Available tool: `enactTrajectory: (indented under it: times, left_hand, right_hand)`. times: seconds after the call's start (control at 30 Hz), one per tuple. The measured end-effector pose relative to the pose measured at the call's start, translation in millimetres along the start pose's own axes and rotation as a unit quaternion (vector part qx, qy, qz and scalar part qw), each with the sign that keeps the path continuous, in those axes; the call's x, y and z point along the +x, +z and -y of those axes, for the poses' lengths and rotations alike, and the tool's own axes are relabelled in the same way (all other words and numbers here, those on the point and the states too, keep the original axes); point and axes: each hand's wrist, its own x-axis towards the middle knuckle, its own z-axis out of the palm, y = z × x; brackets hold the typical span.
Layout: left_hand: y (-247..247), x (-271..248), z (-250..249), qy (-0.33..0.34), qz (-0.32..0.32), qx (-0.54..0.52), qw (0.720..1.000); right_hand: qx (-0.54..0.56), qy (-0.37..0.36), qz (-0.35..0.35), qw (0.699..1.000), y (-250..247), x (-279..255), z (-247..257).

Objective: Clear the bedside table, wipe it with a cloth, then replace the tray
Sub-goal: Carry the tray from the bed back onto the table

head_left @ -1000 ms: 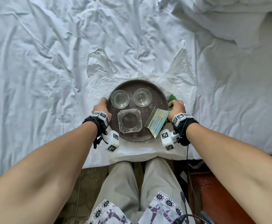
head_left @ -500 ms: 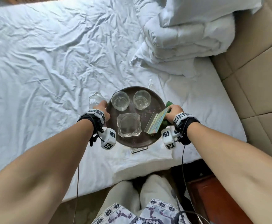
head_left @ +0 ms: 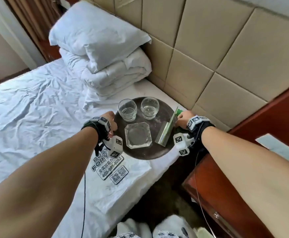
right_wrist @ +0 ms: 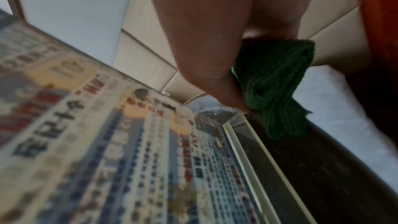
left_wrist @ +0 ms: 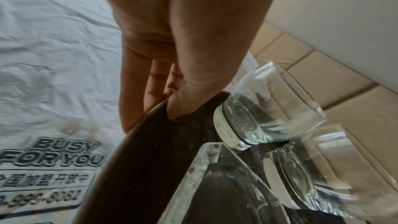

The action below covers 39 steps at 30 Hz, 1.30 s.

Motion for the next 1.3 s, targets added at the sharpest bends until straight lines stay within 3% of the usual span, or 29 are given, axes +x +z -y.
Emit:
enactTrajectory:
  times: [0.07, 0.33, 0.47, 0.67, 0.87, 1.0, 1.1, 1.3]
  left_hand:
    - [9, -5, -24, 0.015, 0.008, -0.008, 1.0]
    - [125, -38, -186, 0.096, 0.055, 0.096, 0.989]
    - [198, -47, -248, 0.129, 0.088, 0.145, 0.977]
    - [295, -51, -314, 0.152, 0.145, 0.19, 0.959]
    - [387, -26, -343, 0.152, 0.196, 0.216, 0.944]
    - [471, 60, -328, 0.15, 0.2, 0.248, 0.936]
    - [490, 43, -335, 0.136, 0.228, 0.247, 0.932]
    - [555, 76, -332, 0.14, 0.246, 0.26, 0.923]
  right_hand:
    - [0.024, 0.016, 0.002, 1.0, -12, -10, -21]
    - [0.114, 0.153, -0.047, 0.981, -60, -75, -220]
    - [0.069, 0.204, -0.05, 0.975, -58, -84, -319]
    - [0.042, 0.244, -0.069, 0.966, -47, -119, -420]
    - [0.078, 0.292, -0.04, 0.952, -11, -121, -491]
    - [0.132, 0.341, -0.026, 0.93, 19, -114, -522]
    - [0.173, 0.377, -0.023, 0.91, 40, -109, -539]
    - [0.24, 0.422, -0.038, 0.874, 95, -87, -577]
